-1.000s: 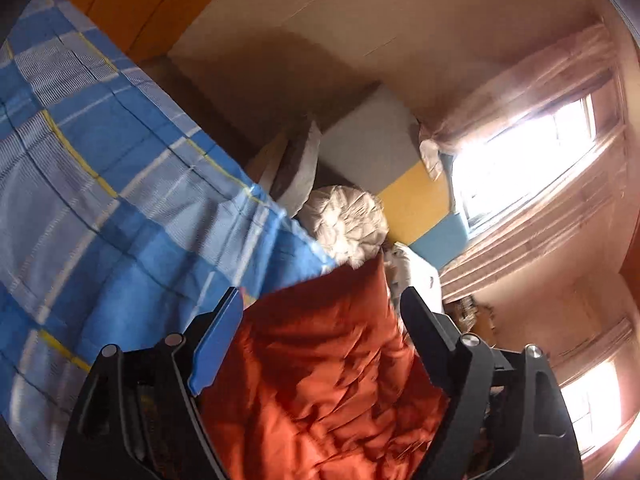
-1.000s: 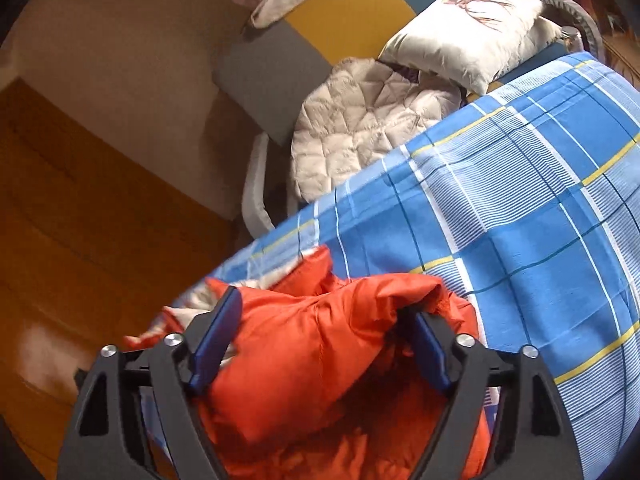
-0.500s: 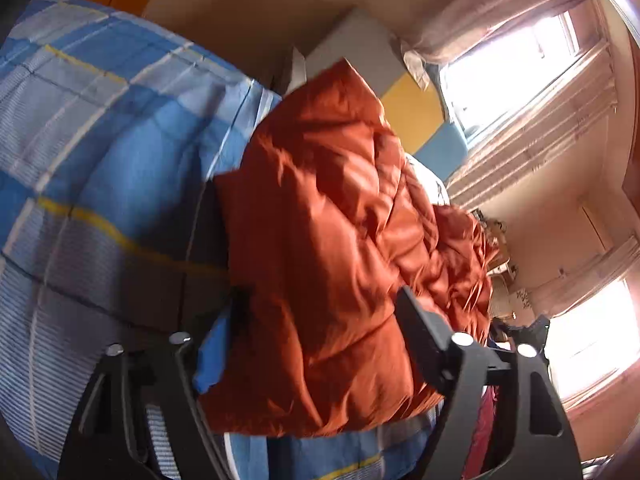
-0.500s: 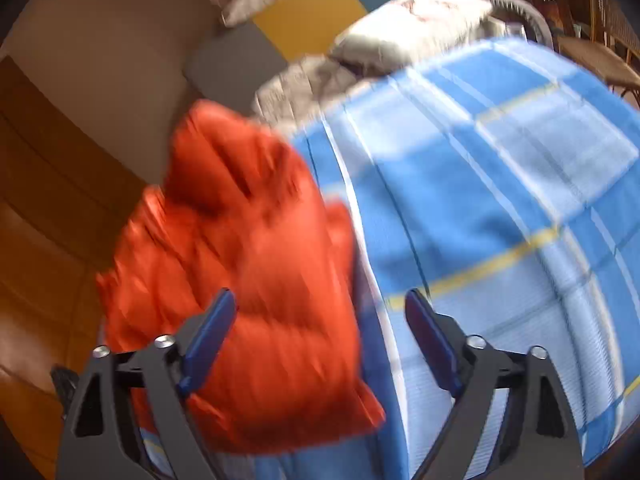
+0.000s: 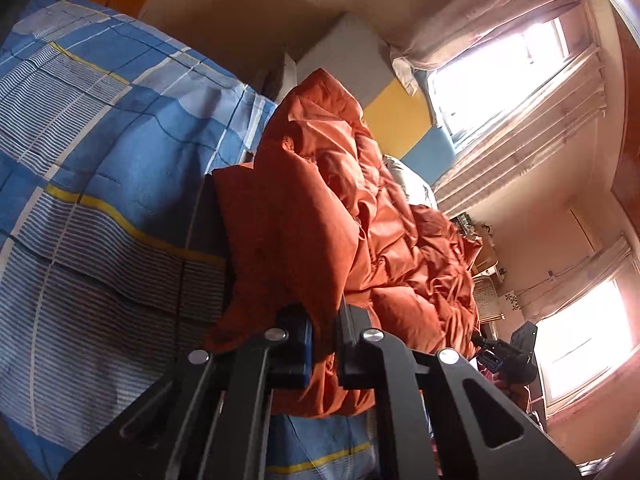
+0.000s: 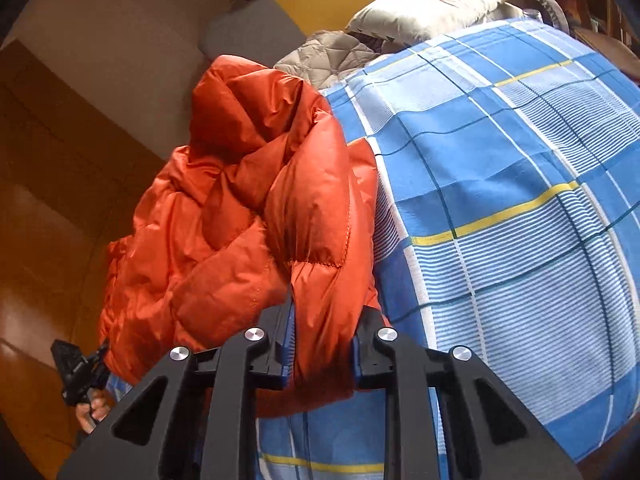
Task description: Fold large clothes
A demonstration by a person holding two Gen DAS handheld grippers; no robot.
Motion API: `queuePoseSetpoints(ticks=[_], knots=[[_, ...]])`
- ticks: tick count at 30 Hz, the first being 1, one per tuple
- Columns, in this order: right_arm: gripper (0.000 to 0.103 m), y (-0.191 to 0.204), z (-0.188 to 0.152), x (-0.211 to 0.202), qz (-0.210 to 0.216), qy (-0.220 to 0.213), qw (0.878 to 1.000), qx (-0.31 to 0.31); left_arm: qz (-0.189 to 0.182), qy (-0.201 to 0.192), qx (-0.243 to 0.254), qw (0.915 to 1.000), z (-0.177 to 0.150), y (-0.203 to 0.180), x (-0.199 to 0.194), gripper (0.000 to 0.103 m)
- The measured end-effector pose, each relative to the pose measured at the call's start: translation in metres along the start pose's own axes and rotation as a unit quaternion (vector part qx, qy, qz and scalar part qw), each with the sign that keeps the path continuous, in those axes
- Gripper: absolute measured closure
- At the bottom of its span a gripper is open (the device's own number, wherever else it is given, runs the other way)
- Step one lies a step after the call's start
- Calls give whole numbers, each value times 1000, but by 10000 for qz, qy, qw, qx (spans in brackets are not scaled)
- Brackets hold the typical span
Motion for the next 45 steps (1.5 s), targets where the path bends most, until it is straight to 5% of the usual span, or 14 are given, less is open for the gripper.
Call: queuePoseSetpoints(ticks=[9,13,15,17,21,27,29,32,34,35,36,39,45], knots=[[85,-4,-38,-31,-159,170,9991,-368,29,116,245,9996,-26,-13,-28,97],[83,-7,-46,-38,-296,159,9982,-497,432,115,641,9969,-32,-20,-35,88],[64,-6,-41,-37,-406,126,9977,-530,634,-62,848,9944,-25,-28,-42,73],[55,-3,-31,-41,-784,-37,9943,-726,759,-302,956,9921,-16,-34,-50,67],[55,23,-8,-53,-1046,-453,9863,-1190,540,-511,1389,9875,0,-65,-52,67],[55,105,12,-24,-560,-376,9777,-1986,353,-3,1879,9815,7,-106,3,45],[55,133,17,-2,-440,-248,9747,-2177,388,246,1867,9813,9,-111,28,45],[55,157,20,28,-495,11,9693,-2406,563,533,1978,9772,8,-118,58,51],[55,162,21,48,-616,231,9672,-2452,757,733,2100,9720,6,-118,76,70],[60,162,20,53,-642,290,9667,-2459,876,818,2180,9686,3,-117,84,90],[74,161,20,60,-661,361,9657,-2484,872,907,2238,9665,2,-117,89,103],[96,158,18,72,-683,506,9655,-2463,965,920,2417,9611,-2,-118,99,103],[100,169,25,53,-717,131,9614,-2654,754,419,2401,9669,3,-129,76,103]])
Point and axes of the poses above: each gripper's, at about its wrist camera, not at the fingertips, and x roughly the way its jaws point, y to its left, z to its top, the point moved 6 cm from there along x, roughly the way its jaws point, and after that the axes turned 5 degrees about -x, right-handed, at the moved point
